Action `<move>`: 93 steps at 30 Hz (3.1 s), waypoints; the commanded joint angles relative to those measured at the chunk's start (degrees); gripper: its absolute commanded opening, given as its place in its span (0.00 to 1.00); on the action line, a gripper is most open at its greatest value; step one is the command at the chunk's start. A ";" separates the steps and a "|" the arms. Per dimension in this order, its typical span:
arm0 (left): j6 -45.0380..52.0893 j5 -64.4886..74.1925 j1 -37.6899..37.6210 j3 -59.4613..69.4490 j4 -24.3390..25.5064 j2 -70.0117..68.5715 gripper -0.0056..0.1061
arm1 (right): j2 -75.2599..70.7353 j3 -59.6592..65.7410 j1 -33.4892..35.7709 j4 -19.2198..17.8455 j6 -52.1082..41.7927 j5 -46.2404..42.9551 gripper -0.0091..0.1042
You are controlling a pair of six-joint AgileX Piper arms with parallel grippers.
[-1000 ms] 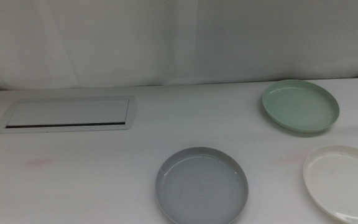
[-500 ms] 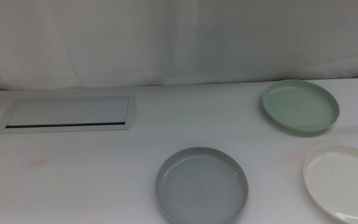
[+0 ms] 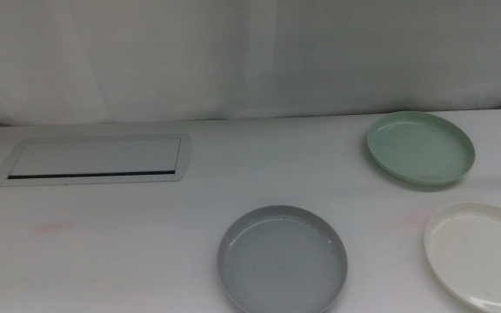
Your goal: Stack the three bowls on top of each other.
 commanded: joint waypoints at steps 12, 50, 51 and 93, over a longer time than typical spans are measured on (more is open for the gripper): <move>-0.47 0.04 0.00 1.67 -0.34 -2.22 0.03 | 20.91 -0.41 -8.91 5.90 -5.75 -8.15 0.74; -0.47 -0.08 0.00 1.67 -0.34 -2.22 0.02 | 47.33 6.64 -15.34 10.22 -4.83 -33.00 0.72; -0.47 -0.08 0.00 1.67 -0.34 -2.22 0.02 | 47.77 6.64 -15.34 10.35 -4.83 -33.14 0.68; -0.47 -0.05 0.00 1.67 -0.34 -2.22 0.02 | 23.85 6.43 -15.34 11.06 -3.42 -27.35 0.06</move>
